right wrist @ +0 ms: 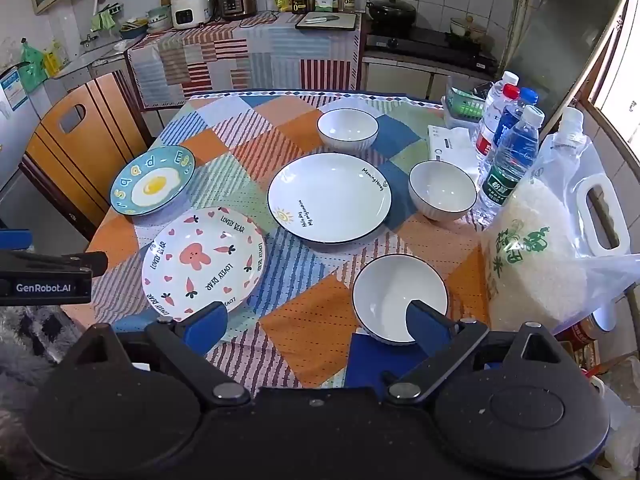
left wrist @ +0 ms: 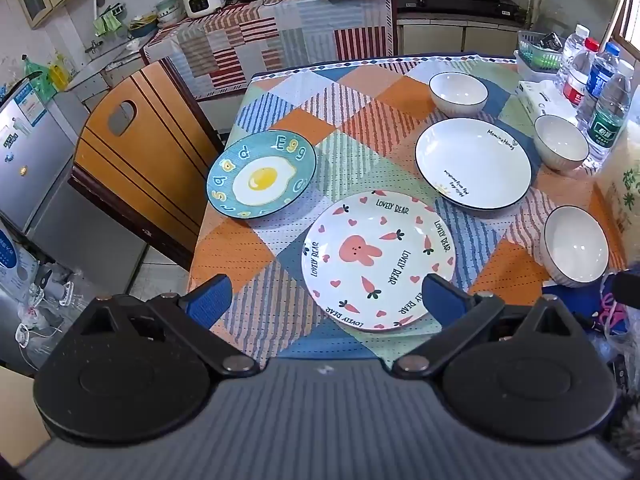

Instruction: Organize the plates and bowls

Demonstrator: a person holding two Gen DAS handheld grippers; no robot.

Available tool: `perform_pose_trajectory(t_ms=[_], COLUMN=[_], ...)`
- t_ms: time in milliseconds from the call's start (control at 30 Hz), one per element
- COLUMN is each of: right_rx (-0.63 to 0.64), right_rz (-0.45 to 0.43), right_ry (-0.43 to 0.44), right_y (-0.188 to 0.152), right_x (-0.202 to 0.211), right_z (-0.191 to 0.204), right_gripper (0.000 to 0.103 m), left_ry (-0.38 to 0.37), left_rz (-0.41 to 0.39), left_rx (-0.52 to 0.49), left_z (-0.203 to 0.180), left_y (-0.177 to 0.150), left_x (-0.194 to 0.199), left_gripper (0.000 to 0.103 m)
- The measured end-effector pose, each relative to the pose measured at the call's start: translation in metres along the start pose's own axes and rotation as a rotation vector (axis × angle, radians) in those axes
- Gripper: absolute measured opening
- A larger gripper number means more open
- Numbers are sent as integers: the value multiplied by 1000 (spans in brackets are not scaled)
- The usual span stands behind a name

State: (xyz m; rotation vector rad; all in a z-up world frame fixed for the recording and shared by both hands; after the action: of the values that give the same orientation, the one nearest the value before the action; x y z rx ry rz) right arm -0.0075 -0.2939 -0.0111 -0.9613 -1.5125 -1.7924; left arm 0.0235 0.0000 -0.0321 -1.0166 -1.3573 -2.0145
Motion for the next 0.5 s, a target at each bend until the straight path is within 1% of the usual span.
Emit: perform_pose_trajectory(t_ms=[133,267,300,433,500], right_rx=[-3,-4,-4,1,4], right_rz=[3,3,2,0,0], right_ry=[6,7,7,6,5], right_y=[0,0,0,0,-1], right_x=[-1,-1,-1,0,-1], right_z=[0,0,0,0,-6], right_gripper=[98,98,98,98,98], left_ry=[-19,-17,-29,4,-12], left_rz=[-18,-22,-18,-33,-45], left_rx=[23,26,27,12,33], left_z=[-1,-9,-8,-17,1], left_y=[0,-1,3,7,-1], left_x=[2,1,1,2,1], left_gripper=[100,99,99,99,99])
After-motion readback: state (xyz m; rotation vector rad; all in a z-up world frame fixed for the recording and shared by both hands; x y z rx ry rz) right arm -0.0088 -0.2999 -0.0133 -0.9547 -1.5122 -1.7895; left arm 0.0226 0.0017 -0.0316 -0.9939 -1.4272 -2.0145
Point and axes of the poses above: each gripper's, at about its wrist camera, not at the fingertips, and x roughly against the way its jaws point, z to its left, y to its top, the point moved 4 cm from there along -x, roughly the way its jaws point, and after that the axes turned 7 degrees about -x, right-handed, at the moved point
